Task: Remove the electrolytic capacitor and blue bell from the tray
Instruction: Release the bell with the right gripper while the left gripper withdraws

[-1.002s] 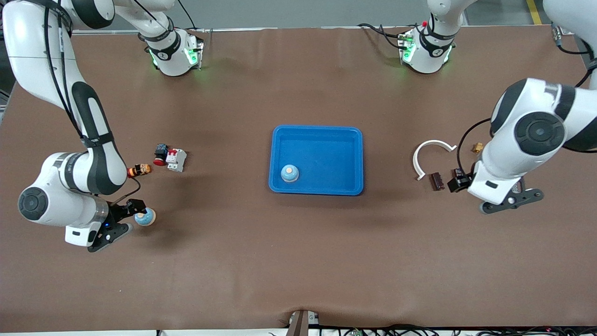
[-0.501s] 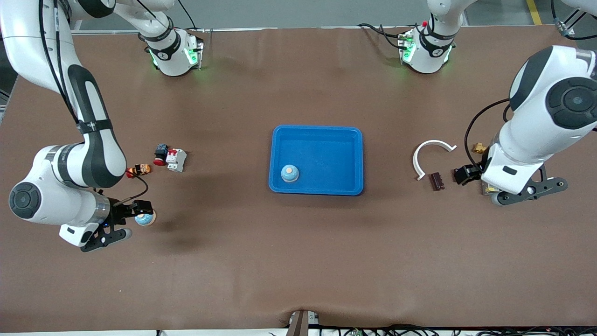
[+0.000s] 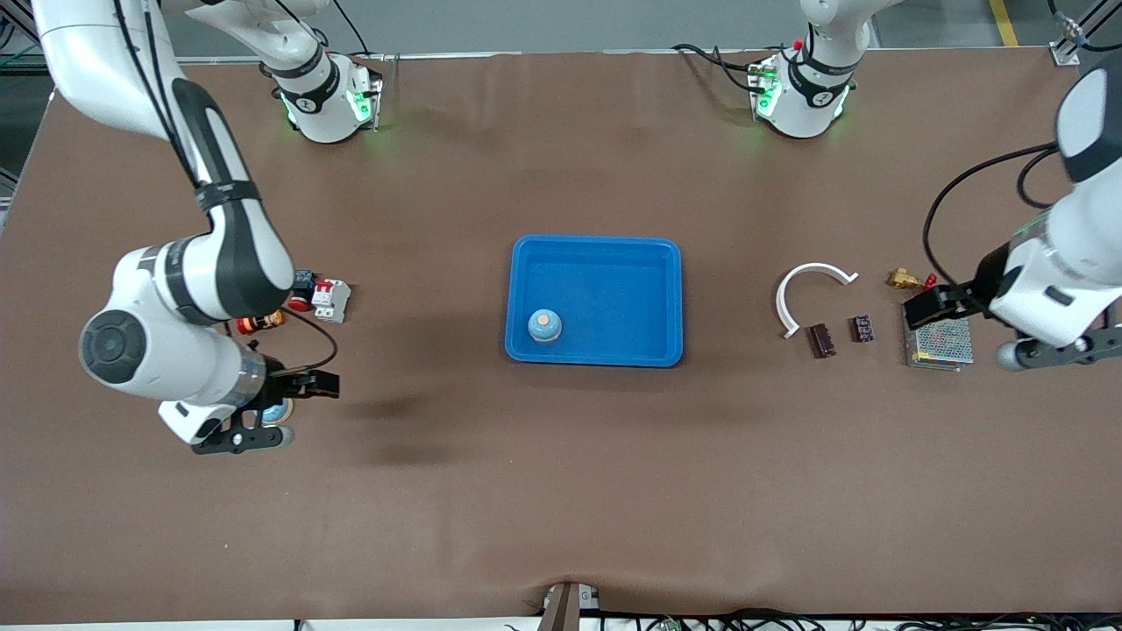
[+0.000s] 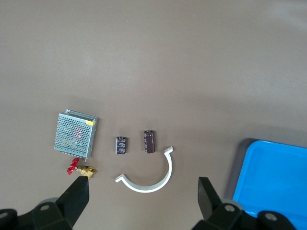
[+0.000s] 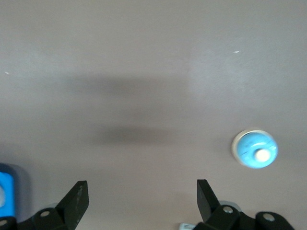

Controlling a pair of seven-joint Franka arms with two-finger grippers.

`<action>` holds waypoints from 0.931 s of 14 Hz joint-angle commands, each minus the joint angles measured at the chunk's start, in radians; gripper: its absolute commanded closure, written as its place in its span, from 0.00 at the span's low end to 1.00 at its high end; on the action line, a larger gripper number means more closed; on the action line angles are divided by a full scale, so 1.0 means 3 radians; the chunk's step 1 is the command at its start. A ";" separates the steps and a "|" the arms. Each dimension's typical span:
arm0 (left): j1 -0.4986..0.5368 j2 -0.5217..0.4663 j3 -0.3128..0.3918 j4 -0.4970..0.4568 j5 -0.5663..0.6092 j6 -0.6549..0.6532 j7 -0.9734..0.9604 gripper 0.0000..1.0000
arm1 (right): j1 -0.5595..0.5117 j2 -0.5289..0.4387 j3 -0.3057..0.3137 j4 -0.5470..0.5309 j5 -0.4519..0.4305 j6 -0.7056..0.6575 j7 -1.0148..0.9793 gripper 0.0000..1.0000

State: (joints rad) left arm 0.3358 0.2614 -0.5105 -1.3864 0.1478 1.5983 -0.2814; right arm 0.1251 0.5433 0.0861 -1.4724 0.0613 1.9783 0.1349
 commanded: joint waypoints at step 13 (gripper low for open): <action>-0.1656 -0.0974 0.1968 -0.0594 -0.0447 -0.0347 0.0401 0.00 | 0.1152 -0.0042 -0.0036 -0.0031 -0.0010 0.0308 0.1903 0.00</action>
State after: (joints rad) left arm -0.1524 -0.0041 0.0676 -1.5315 0.0350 1.4718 -0.1792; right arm 0.4372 0.5219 0.0877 -1.4761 0.0606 2.0509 0.6713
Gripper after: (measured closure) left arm 0.000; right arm 0.000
